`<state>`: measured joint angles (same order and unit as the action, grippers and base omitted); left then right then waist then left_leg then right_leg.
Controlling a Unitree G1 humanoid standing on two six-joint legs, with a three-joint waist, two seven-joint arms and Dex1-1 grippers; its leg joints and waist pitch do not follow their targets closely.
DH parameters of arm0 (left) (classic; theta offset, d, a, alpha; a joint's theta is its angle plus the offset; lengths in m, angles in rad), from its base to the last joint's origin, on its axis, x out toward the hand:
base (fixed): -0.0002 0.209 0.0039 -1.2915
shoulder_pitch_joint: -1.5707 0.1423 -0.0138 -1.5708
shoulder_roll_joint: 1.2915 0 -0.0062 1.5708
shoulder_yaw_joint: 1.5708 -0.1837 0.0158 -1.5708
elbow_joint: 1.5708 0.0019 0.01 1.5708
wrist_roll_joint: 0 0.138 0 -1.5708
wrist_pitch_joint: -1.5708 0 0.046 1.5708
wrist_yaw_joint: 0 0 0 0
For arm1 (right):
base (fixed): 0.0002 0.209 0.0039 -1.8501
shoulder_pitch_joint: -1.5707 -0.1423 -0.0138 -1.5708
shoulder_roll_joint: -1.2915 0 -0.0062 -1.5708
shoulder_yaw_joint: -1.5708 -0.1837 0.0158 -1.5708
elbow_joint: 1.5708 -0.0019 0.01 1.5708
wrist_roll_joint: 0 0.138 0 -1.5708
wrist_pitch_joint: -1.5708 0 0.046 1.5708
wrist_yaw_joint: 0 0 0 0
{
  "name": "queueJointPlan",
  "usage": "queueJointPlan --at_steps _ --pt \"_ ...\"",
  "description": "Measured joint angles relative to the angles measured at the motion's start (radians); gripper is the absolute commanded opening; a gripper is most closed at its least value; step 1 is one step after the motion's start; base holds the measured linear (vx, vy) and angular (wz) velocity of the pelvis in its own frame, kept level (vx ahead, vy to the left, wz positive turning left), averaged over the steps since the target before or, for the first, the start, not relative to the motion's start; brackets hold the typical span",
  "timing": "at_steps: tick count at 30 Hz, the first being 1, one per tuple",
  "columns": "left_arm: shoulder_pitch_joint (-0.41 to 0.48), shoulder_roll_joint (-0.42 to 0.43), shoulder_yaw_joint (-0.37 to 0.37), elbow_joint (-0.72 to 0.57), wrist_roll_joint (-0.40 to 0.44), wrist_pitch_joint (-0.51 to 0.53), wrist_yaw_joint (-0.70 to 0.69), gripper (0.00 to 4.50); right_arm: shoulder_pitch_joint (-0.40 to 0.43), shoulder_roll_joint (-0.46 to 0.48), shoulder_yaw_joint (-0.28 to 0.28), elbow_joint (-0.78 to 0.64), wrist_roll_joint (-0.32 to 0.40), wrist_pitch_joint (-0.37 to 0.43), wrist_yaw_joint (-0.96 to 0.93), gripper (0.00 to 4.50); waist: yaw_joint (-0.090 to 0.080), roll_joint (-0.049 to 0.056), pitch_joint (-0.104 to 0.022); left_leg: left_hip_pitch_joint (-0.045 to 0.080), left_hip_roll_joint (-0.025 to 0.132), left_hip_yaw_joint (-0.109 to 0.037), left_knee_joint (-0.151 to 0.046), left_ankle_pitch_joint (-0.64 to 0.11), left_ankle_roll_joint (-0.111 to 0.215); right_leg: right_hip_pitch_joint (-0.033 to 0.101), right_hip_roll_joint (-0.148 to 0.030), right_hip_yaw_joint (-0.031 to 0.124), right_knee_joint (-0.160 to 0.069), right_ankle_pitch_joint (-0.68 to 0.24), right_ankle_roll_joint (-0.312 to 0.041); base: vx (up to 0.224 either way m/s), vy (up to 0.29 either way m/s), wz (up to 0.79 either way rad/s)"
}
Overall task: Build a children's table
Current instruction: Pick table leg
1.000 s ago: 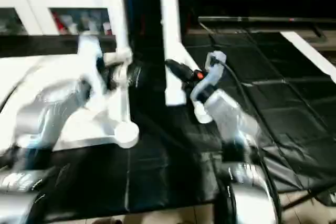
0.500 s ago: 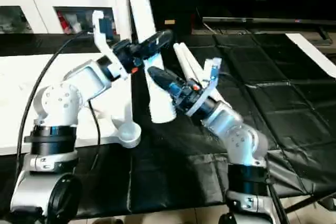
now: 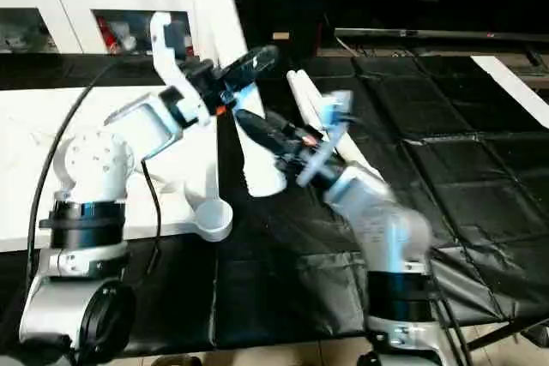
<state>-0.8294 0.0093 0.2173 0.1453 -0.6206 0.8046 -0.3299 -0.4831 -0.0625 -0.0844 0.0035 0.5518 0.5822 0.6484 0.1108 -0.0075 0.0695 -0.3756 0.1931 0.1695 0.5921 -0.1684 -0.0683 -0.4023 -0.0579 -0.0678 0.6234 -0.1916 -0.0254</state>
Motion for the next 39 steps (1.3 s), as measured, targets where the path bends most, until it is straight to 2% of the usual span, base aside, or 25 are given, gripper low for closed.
queueJointPlan --at_steps 1,5,6,10,14,22,23,24,27,29,33,34,36,39 --pt "-0.008 -0.002 0.000 0.002 0.014 -0.007 0.031 2.94 -0.002 -0.001 0.020 0.002 -0.033 -0.028 -0.016 1.81 0.000 0.000 0.000 0.000 0.000 0.000 0.000 0.000 0.000 0.000 0.000 0.000 0.000 0.000 0.000 0.000 0.000 0.00" --pt "-0.022 -0.008 0.002 0.018 0.041 -0.019 0.105 2.83 -0.003 0.004 0.060 0.012 -0.107 -0.093 -0.058 1.81 0.000 0.000 0.000 -0.001 0.000 0.000 0.000 0.000 0.000 0.000 0.000 0.000 -0.001 0.000 0.001 0.000 0.000 0.00" --pt "-0.026 -0.009 0.003 0.025 0.048 -0.020 0.118 2.61 -0.004 0.004 0.067 0.016 -0.122 -0.104 -0.066 1.81 0.000 0.000 0.000 -0.002 0.000 0.000 0.000 0.000 0.000 0.000 0.000 0.000 -0.001 0.000 0.001 0.000 0.000 0.00" --pt "-0.040 -0.018 0.020 0.037 0.071 -0.028 0.183 2.40 -0.021 0.006 0.099 0.035 -0.179 -0.146 -0.100 1.81 -0.002 0.000 0.000 -0.005 0.000 -0.001 0.000 0.000 0.000 -0.001 0.000 0.000 -0.003 0.001 0.001 0.000 0.000 0.00" --pt "-0.041 -0.036 0.033 0.037 0.070 -0.030 0.217 2.10 -0.022 0.007 0.119 0.041 -0.211 -0.172 -0.117 1.81 -0.001 0.000 0.000 -0.006 0.000 -0.001 0.000 -0.001 0.001 -0.002 0.000 -0.001 -0.004 0.002 0.002 0.000 0.000 0.00" --pt "-0.041 -0.044 0.038 0.037 0.066 -0.040 0.221 1.89 -0.024 0.005 0.123 0.048 -0.221 -0.183 -0.117 1.81 -0.003 0.000 0.000 -0.008 0.000 -0.001 0.001 -0.001 0.002 -0.001 0.000 -0.001 -0.009 0.006 0.003 0.000 0.000 0.00" --pt "-0.041 -0.039 0.037 0.037 0.065 -0.041 0.209 1.89 -0.025 0.006 0.122 0.049 -0.217 -0.183 -0.117 2.37 -0.004 0.000 0.000 -0.008 0.000 -0.001 0.001 -0.001 0.002 -0.001 0.000 -0.001 -0.008 0.006 0.003 0.000 0.000 0.00" --pt "-0.041 -0.035 0.034 0.037 0.065 -0.041 0.200 1.89 -0.026 0.007 0.122 0.049 -0.214 -0.183 -0.116 2.37 -0.004 0.000 0.000 -0.008 0.000 -0.001 0.001 -0.001 0.002 -0.001 0.000 -0.001 -0.008 0.006 0.003 0.000 0.000 0.00" --pt "-0.040 0.029 0.000 0.037 0.055 -0.038 0.087 1.88 -0.034 0.002 0.098 0.049 -0.143 -0.145 -0.068 2.57 -0.005 0.000 0.000 -0.008 0.000 -0.001 0.001 -0.001 0.002 -0.002 0.000 -0.001 -0.008 0.006 0.003 0.000 0.000 0.00" --pt "-0.039 0.073 -0.029 0.037 0.047 -0.034 0.000 1.88 -0.046 -0.033 0.083 0.048 -0.086 -0.094 -0.007 2.82 -0.005 0.000 0.000 -0.008 0.000 -0.001 0.001 -0.001 0.003 -0.001 0.000 -0.001 -0.009 0.006 0.003 0.000 0.000 0.00" --pt "-0.027 0.185 -0.094 0.028 0.009 0.005 -0.227 1.88 -0.065 -0.125 0.061 0.044 0.041 0.056 0.152 3.01 -0.001 0.000 0.000 -0.008 0.000 -0.001 0.002 -0.001 0.003 -0.001 0.000 -0.001 -0.008 0.007 0.003 0.000 0.000 0.00" --pt "-0.021 0.209 -0.107 0.021 -0.013 0.015 -0.298 1.88 -0.066 -0.154 0.060 0.044 0.074 0.097 0.203 3.22 0.000 0.000 0.000 -0.008 0.000 -0.001 0.002 -0.001 0.003 -0.001 0.000 -0.001 -0.008 0.007 0.003 0.000 0.000 0.00" --pt "-0.012 0.220 -0.113 0.009 -0.028 0.023 -0.357 1.88 -0.067 -0.170 0.059 0.044 0.092 0.127 0.245 3.29 0.002 0.000 0.000 -0.008 0.000 -0.001 0.002 -0.001 0.003 -0.001 0.000 -0.001 -0.008 0.007 0.003 0.000 0.000 0.00" --pt "0.003 0.264 -0.143 -0.024 -0.110 0.055 -0.549 1.88 -0.070 -0.221 0.100 0.039 0.144 0.191 0.363 3.41 0.002 -0.001 0.000 -0.008 0.000 -0.001 0.003 -0.001 0.003 -0.001 0.000 -0.001 -0.007 0.007 0.002 0.000 0.000 0.00"
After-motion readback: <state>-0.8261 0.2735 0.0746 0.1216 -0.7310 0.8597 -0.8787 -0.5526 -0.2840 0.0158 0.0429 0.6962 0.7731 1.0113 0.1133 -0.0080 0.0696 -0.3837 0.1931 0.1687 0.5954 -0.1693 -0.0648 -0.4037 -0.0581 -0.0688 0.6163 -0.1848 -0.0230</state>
